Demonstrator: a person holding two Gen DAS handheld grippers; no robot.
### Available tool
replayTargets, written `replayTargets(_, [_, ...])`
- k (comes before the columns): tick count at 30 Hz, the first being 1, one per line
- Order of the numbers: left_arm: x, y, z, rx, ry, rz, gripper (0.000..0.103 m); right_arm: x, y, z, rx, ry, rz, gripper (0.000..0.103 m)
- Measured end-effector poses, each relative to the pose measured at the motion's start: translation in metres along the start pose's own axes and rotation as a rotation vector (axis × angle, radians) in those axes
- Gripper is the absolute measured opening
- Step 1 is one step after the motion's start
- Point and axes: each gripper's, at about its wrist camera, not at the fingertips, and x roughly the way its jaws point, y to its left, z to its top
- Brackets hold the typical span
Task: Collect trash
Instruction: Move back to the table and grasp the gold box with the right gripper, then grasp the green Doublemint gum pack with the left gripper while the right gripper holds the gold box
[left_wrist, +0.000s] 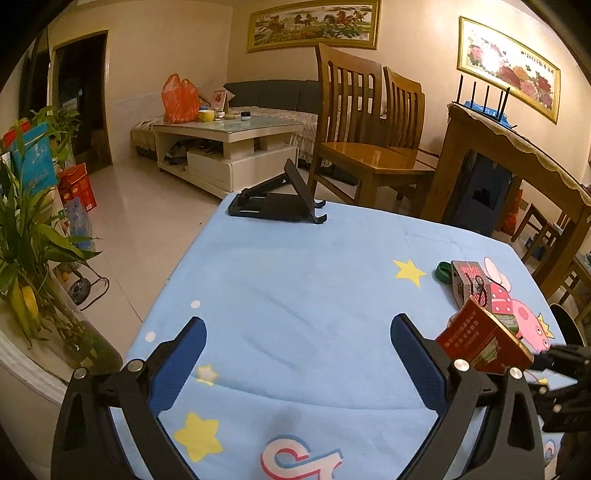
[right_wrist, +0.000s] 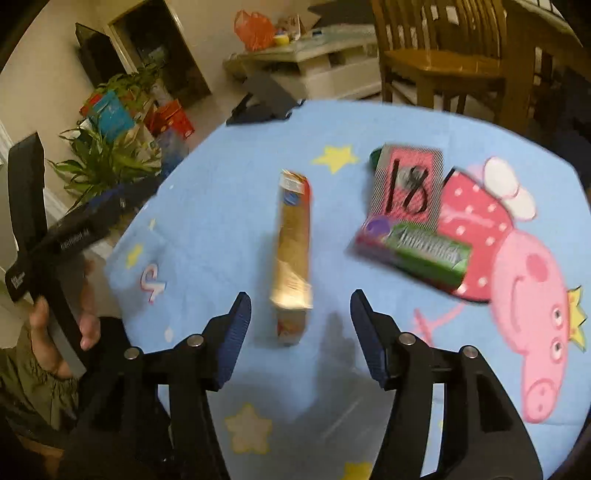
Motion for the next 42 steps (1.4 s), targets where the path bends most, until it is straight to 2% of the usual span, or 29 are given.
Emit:
replayTargets(3, [0.0, -0.006, -0.001, 0.019, 0.0, 0.007, 0.096, 0.005, 0.004, 0.007, -0.016, 0.003, -0.026, 0.053])
replayTargets(5, [0.0, -0.009, -0.002, 0.033, -0.002, 0.012, 0.096, 0.009, 0.006, 0.011, -0.019, -0.002, -0.022, 0.031])
replayTargets(6, [-0.001, -0.01, -0.002, 0.039, -0.003, 0.015, 0.096, 0.009, 0.008, 0.012, -0.024, -0.006, -0.032, 0.023])
replayTargets(8, [-0.002, -0.009, -0.002, 0.045, -0.006, 0.021, 0.096, 0.005, 0.01, 0.012, -0.026, -0.026, -0.027, 0.018])
replayTargets(10, [-0.001, -0.005, -0.002, 0.038, -0.001, 0.021, 0.096, -0.001, 0.012, 0.01, -0.024, -0.033, 0.005, 0.017])
replayTargets(14, [0.001, -0.004, -0.001, 0.026, 0.003, 0.019, 0.096, -0.017, 0.008, 0.001, -0.011, -0.068, 0.002, 0.014])
replayTargets(16, [0.002, -0.012, -0.002, 0.051, 0.007, 0.008, 0.096, -0.034, -0.007, -0.003, 0.034, -0.108, 0.006, 0.014])
replayTargets(19, [0.002, -0.031, -0.005, 0.105, 0.019, -0.02, 0.096, -0.067, -0.049, -0.017, 0.148, -0.175, 0.0, 0.014])
replayTargets(24, [0.012, -0.091, -0.012, 0.182, 0.088, -0.149, 0.096, -0.108, -0.137, -0.061, 0.377, -0.273, -0.005, 0.014])
replayTargets(28, [0.028, -0.158, -0.012, 0.336, 0.095, -0.224, 0.096, -0.137, -0.174, -0.086, 0.472, -0.365, 0.029, 0.014])
replayTargets(29, [0.032, -0.171, -0.013, 0.381, 0.093, -0.228, 0.096, -0.146, -0.178, -0.089, 0.472, -0.387, 0.027, 0.014])
replayTargets(31, [0.046, -0.2, -0.013, 0.452, 0.112, -0.177, 0.096, -0.155, -0.183, -0.093, 0.484, -0.408, 0.028, 0.014])
replayTargets(32, [0.051, -0.206, -0.013, 0.43, 0.142, -0.187, 0.096, -0.158, -0.187, -0.098, 0.497, -0.416, 0.038, 0.014])
replayTargets(34, [0.058, -0.217, -0.01, 0.341, 0.19, -0.258, 0.096, -0.162, -0.192, -0.101, 0.51, -0.423, 0.057, 0.014])
replayTargets(38, [0.065, -0.241, -0.013, 0.313, 0.177, -0.201, 0.096, -0.172, -0.194, -0.098, 0.489, -0.44, 0.083, 0.014])
replayTargets(41, [0.076, -0.25, -0.016, 0.283, 0.202, -0.167, 0.096, -0.173, -0.192, -0.097, 0.485, -0.44, 0.094, 0.014])
replayTargets(42, [0.081, -0.25, -0.015, 0.27, 0.213, -0.149, 0.093, -0.174, -0.193, -0.097, 0.486, -0.441, 0.094, 0.014])
